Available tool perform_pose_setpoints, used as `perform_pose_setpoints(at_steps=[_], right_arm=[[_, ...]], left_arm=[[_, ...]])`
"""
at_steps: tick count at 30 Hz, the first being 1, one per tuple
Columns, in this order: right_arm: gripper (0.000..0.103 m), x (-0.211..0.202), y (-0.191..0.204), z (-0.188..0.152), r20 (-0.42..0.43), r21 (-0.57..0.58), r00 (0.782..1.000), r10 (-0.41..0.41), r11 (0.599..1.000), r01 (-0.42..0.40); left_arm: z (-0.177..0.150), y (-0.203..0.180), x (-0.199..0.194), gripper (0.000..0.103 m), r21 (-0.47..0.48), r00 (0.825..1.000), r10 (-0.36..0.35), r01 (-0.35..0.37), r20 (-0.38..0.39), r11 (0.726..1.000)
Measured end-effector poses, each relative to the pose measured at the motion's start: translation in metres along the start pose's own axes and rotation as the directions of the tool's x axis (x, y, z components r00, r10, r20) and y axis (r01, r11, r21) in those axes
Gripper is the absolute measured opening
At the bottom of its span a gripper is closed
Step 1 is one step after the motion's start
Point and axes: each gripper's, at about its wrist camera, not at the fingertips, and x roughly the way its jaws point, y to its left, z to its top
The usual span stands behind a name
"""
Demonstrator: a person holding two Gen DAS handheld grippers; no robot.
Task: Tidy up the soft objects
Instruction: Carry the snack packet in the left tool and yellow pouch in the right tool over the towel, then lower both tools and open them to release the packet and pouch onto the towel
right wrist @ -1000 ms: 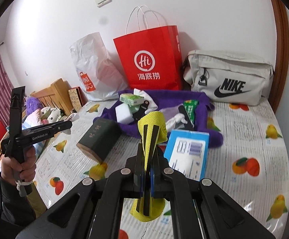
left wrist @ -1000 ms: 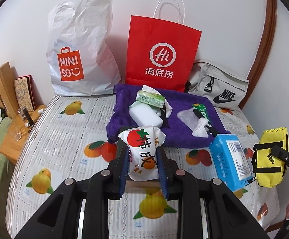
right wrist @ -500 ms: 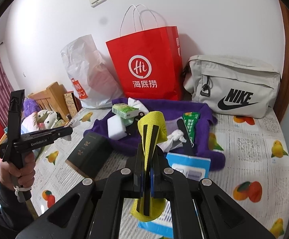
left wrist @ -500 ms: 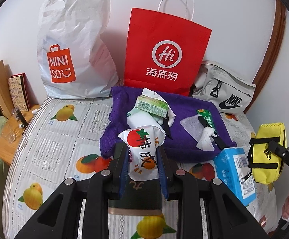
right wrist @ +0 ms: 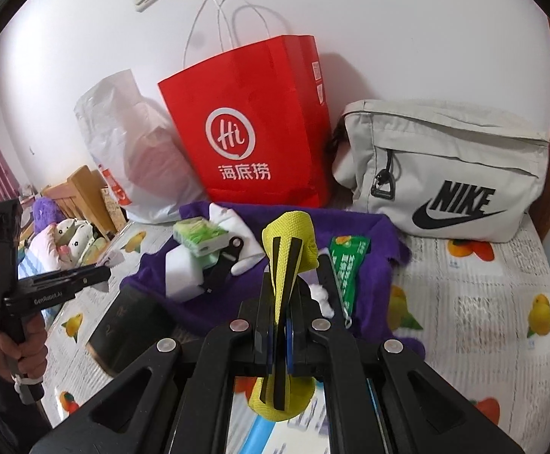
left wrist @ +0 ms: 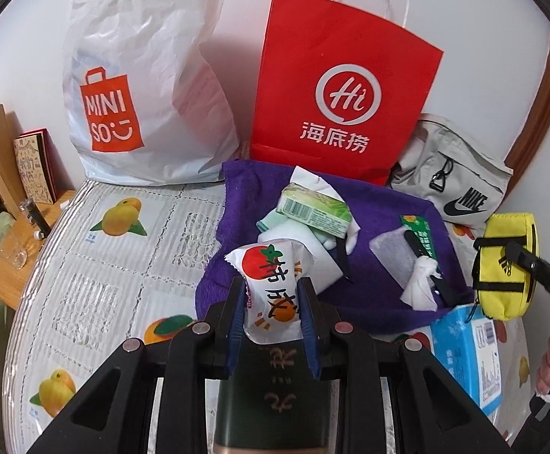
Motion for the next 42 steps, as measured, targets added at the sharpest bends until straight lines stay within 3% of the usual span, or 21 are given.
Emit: perform_pose_setpoints(at_steps=[12,20,27,34,39,41,42], right_arm=[[0.005,0.056,-0.010,0.025,-0.052,0.025,0.996,0.073,0.997,-0.072],[0.005,0.086,-0.012,0.025,-0.137,0.051,0.979,0.153,0.988,-0.147],[0.006,0.112,-0.027,0.024,-0.222,0.086,0.967,0.129,0.990,-0.112],[0.010,0.123,-0.034,0.025,-0.257,0.063,0.963,0.087,0.995,-0.073],[0.020,0.124,-0.036,0.029,-0.254,0.018,0.967,0.017,1.000,-0.013],[0.041,0.123,-0.038,0.029,-0.254,0.017,0.967,0.019,1.000,-0.015],[0.047,0.121,-0.038,0.029,-0.253,0.007,0.967,0.002,1.000,0.000]], left_arm=[[0.023,0.002,0.051,0.026,-0.020,0.998,0.002,-0.003,-0.061,1.000],[0.028,0.002,0.073,0.026,-0.044,0.996,-0.034,0.031,-0.082,0.999],[0.027,0.002,0.090,0.027,-0.049,0.993,-0.043,0.038,-0.112,0.998],[0.028,0.002,0.099,0.036,-0.058,0.990,-0.041,0.034,-0.131,0.998],[0.027,0.001,0.101,0.045,-0.048,0.990,-0.054,0.048,-0.128,0.998],[0.028,0.000,0.101,0.053,-0.046,0.989,-0.064,0.058,-0.133,0.997],[0.028,-0.001,0.101,0.055,-0.047,0.988,-0.067,0.061,-0.138,0.997]])
